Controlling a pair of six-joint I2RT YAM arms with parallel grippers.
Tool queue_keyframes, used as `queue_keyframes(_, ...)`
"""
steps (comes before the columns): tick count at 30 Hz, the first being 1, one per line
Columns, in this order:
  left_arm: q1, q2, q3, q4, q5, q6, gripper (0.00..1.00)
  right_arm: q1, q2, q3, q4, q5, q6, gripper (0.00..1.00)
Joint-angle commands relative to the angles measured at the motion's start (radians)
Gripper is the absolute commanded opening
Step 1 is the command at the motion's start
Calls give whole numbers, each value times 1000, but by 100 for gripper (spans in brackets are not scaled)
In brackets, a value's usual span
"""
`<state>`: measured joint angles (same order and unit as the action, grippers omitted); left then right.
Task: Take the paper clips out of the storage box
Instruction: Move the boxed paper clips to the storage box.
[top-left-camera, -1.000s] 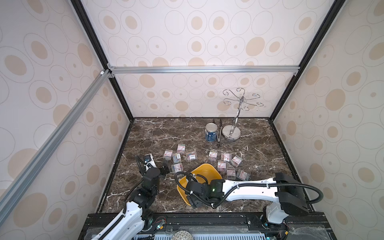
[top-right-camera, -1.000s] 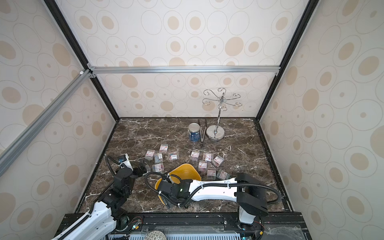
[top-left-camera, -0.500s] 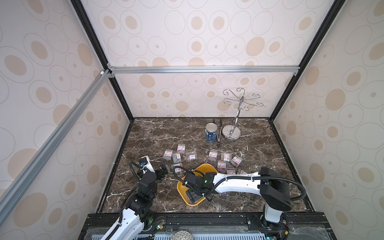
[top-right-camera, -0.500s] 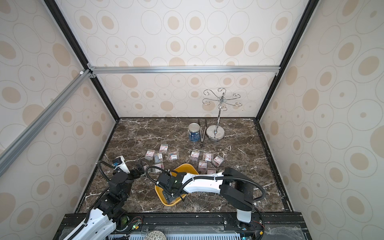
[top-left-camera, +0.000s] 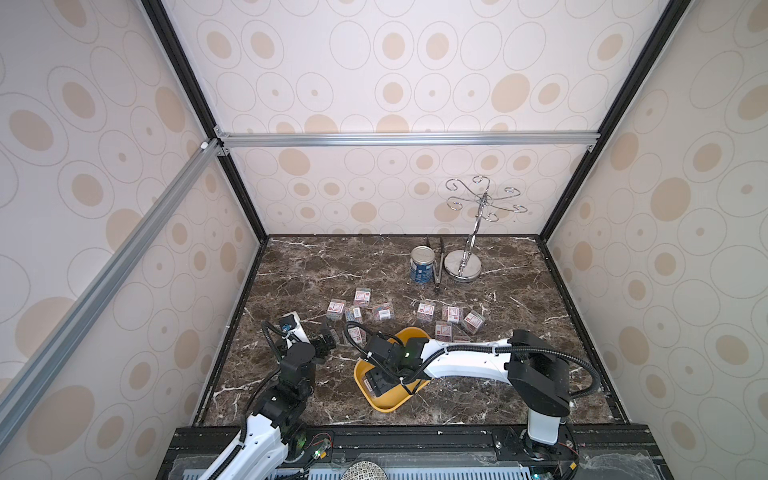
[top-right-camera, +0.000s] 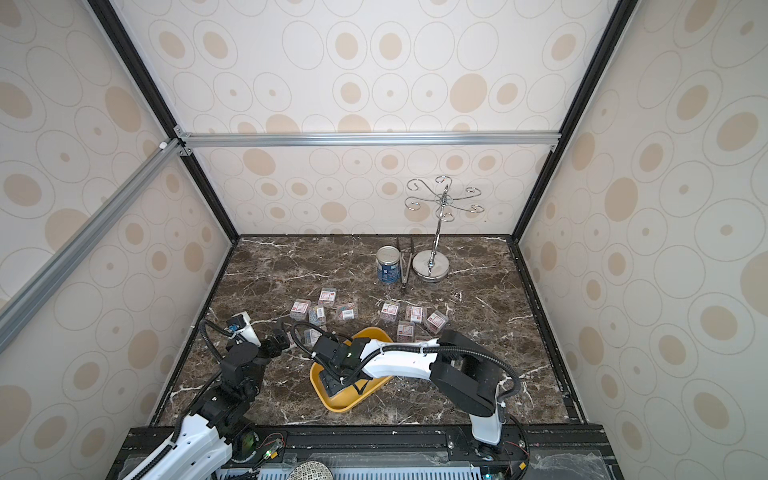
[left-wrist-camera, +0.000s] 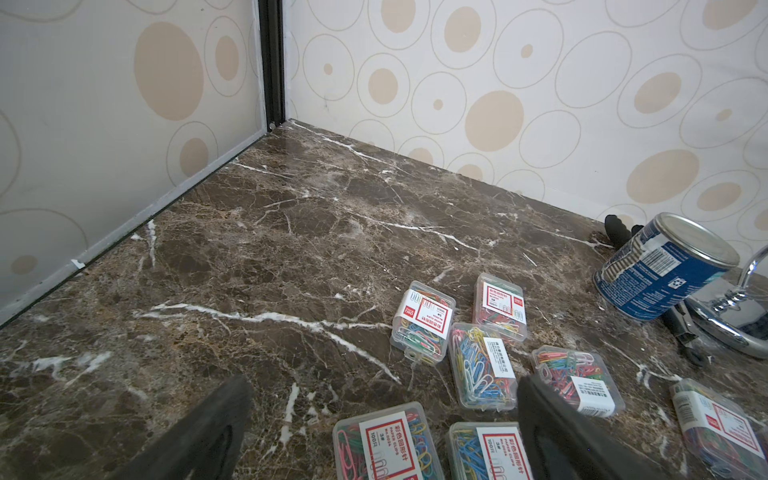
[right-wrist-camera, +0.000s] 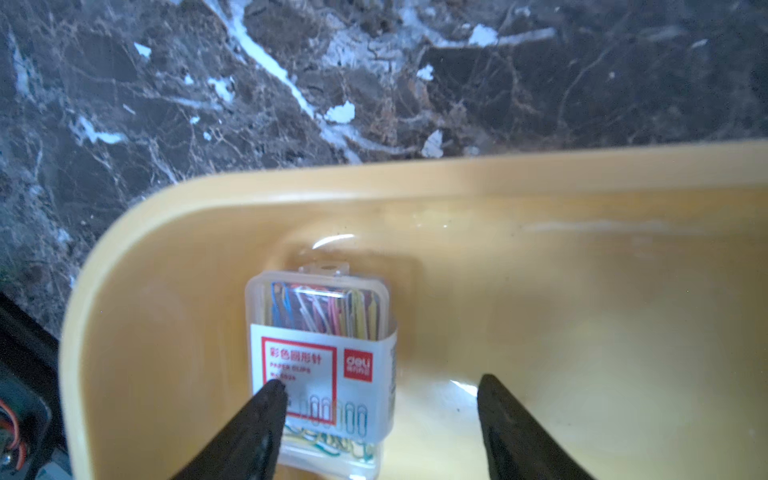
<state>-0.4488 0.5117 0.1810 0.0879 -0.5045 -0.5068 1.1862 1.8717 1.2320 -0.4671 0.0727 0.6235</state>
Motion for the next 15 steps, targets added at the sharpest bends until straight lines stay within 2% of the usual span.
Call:
queue_keyframes(1, 3, 3, 6, -1, -24, -18, 100, -49, 9, -64, -112, 139, -2, 73)
queue_keyframes(7, 2, 11, 8, 4, -19, -17, 100, -99, -90, -93, -52, 176, 5, 73)
queue_keyframes(15, 3, 11, 8, 4, -21, -16, 100, -85, -168, -97, 14, 117, -32, 78)
